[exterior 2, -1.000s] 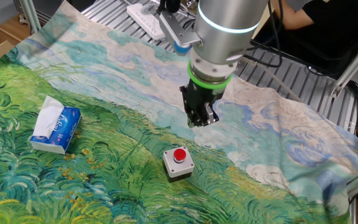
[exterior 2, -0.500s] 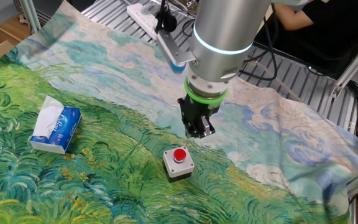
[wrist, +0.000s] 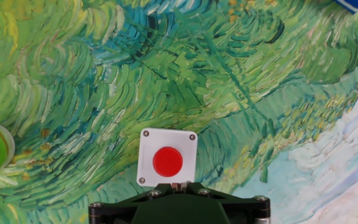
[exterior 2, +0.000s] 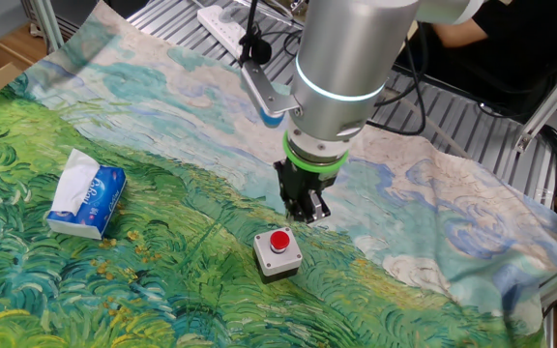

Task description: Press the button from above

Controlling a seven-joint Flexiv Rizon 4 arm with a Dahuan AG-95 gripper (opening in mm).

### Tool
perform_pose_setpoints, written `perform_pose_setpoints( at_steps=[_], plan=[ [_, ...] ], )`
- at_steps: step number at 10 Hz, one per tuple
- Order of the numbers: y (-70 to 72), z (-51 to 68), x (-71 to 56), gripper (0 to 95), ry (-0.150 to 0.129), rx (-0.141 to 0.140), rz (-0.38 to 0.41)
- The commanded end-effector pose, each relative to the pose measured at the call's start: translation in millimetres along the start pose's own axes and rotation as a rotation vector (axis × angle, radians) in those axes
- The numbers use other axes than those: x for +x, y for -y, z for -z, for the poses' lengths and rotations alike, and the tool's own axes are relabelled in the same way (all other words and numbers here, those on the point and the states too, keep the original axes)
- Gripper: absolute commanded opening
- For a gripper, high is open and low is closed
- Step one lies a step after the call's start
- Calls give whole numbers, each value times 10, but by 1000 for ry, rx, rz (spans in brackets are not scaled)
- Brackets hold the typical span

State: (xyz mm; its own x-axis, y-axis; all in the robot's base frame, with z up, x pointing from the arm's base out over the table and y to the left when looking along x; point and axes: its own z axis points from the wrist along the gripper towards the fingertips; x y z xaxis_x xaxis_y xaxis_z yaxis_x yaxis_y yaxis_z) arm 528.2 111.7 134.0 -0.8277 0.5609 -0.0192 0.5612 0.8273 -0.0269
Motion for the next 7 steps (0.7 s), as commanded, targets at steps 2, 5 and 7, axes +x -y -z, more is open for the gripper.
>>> perform_pose_setpoints(
  at_steps=[2, 5, 7],
  plan=[
    [-1, -53, -15, 0, 0, 1, -8],
    [-15, -80, -44, 0, -1, 1, -12],
    [-46, -91, -100, 0, 0, 0, -17]
  ],
)
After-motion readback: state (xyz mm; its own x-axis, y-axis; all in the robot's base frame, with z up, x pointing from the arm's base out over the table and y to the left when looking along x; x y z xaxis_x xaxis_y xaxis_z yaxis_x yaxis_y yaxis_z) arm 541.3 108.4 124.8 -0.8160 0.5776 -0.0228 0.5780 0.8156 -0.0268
